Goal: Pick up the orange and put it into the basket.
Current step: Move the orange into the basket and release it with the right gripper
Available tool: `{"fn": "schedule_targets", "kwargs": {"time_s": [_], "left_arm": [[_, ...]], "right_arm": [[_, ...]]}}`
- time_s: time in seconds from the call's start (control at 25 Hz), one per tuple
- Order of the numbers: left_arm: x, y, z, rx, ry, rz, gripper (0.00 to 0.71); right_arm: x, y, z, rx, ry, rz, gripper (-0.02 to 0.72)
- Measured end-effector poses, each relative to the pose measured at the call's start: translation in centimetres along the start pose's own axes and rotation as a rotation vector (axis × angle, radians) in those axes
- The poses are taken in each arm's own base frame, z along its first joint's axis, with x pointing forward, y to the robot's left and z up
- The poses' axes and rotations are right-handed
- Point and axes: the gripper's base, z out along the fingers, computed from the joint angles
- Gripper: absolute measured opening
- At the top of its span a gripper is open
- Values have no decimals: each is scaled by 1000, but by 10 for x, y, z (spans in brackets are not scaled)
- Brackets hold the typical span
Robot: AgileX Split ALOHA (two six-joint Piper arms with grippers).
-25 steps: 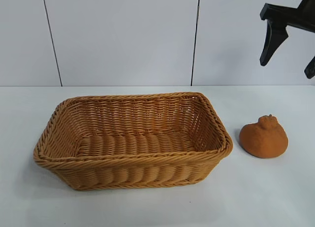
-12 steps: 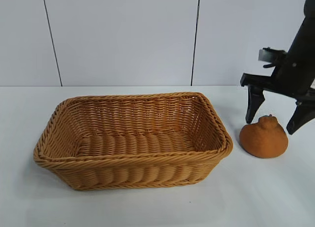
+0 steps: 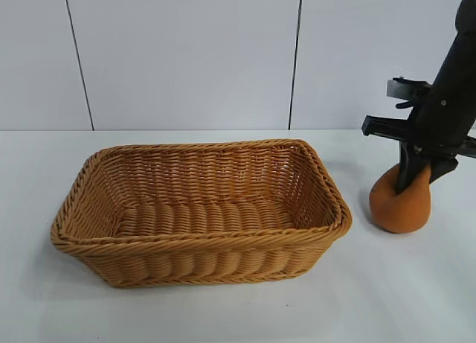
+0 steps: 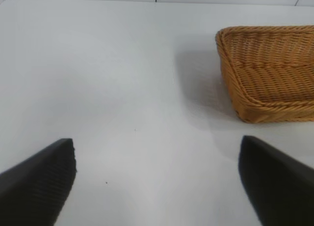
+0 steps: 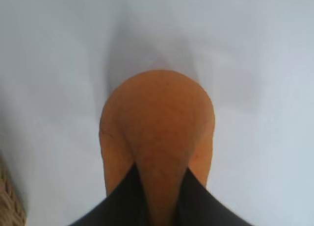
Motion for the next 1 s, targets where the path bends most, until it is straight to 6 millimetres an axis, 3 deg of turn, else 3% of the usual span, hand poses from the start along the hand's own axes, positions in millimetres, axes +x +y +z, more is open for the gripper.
{"fn": "schedule_targets", "kwargs": {"time_s": [0.16, 0.32, 0.44, 0.76, 0.84, 1.0], "left_arm": [[0, 0, 0, 0, 0, 0, 643], [0, 0, 0, 0, 0, 0, 643], [0, 0, 0, 0, 0, 0, 643], [0, 0, 0, 0, 0, 0, 643], [0, 0, 0, 0, 0, 0, 643], [0, 0, 0, 0, 0, 0, 643]], "right_arm": [[-7, 10, -37, -37, -76, -4, 34], [-4, 26, -44, -66, -72, -34, 34], [2, 54, -40, -97, -59, -94, 34], [31, 163, -27, -243, -96, -306, 34], [40, 185, -13, -260, -85, -350, 34], [53, 209, 23, -260, -30, -394, 34]]}}
